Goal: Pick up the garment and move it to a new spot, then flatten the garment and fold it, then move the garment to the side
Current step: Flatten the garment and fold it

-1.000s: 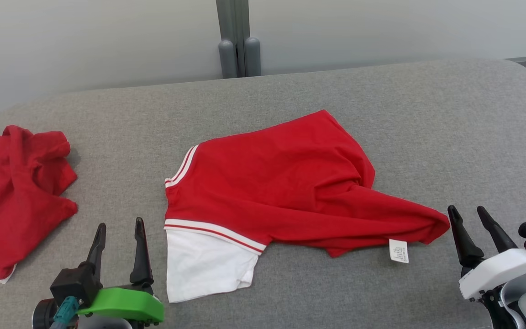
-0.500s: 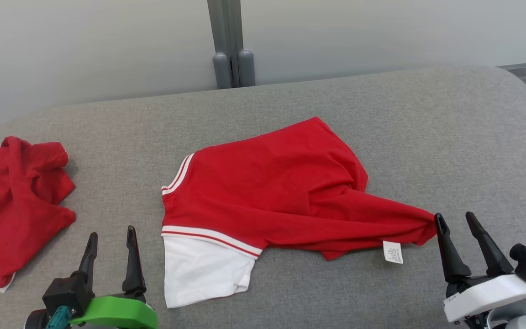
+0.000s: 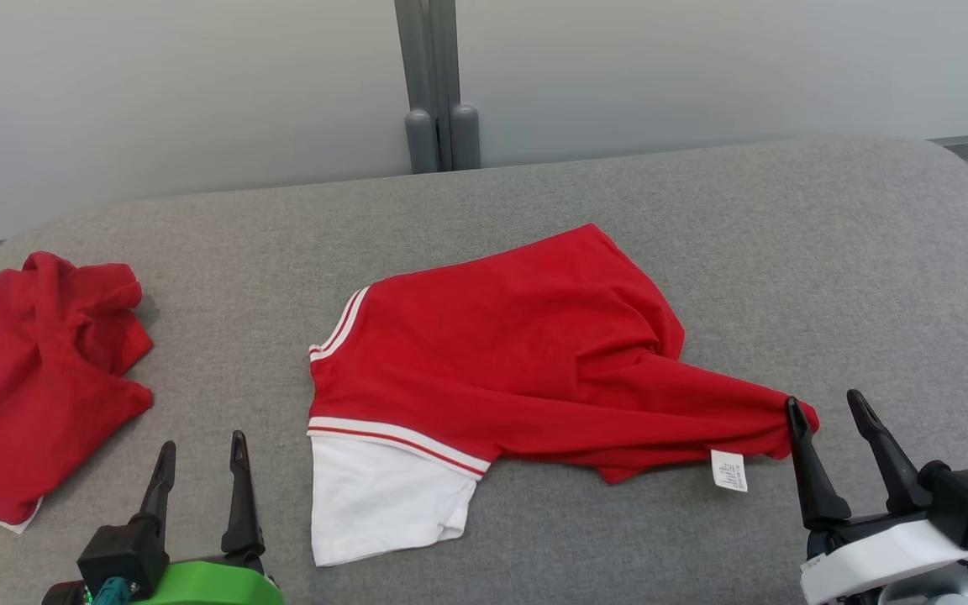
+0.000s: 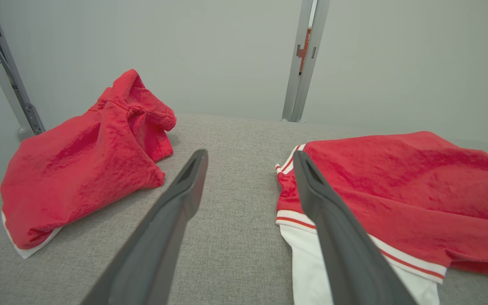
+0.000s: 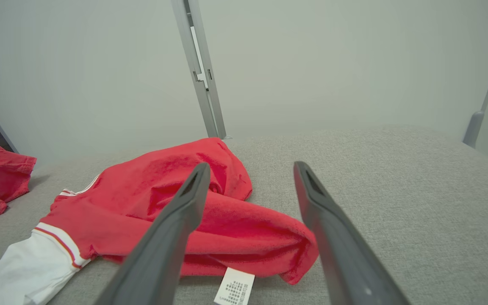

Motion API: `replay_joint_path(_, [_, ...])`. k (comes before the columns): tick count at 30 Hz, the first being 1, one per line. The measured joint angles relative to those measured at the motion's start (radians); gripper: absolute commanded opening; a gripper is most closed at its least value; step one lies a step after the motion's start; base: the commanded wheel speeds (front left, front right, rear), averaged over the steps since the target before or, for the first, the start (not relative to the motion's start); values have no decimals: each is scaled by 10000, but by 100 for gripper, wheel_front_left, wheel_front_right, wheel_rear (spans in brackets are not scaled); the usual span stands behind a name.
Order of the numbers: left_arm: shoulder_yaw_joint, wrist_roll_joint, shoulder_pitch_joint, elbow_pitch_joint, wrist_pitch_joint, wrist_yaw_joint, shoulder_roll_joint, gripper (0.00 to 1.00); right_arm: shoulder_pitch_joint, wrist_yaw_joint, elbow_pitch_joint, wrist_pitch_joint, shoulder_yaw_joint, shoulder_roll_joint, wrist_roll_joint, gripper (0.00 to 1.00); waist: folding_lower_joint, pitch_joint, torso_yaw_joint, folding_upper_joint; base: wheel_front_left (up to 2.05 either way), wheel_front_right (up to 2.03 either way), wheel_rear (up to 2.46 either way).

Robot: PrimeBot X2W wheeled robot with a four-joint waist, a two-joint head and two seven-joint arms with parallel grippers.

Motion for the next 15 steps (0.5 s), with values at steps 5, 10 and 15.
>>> replay_joint_path(5, [267,86,36,-123,0,-244,-2,100,81,0,-44,0,-35,163,-217,100,0,-58,42,0,0,0,0])
replay_joint_path(10, [541,176,33,-176,0,-481,6,100,91,0,-46,0,-40,207,-328,100,0,-101,149,0,0,0,0])
replay_joint_path(15, [470,196,17,-176,0,-717,88,100,91,0,-25,0,-82,215,-393,100,0,-171,256,0,0,0,0])
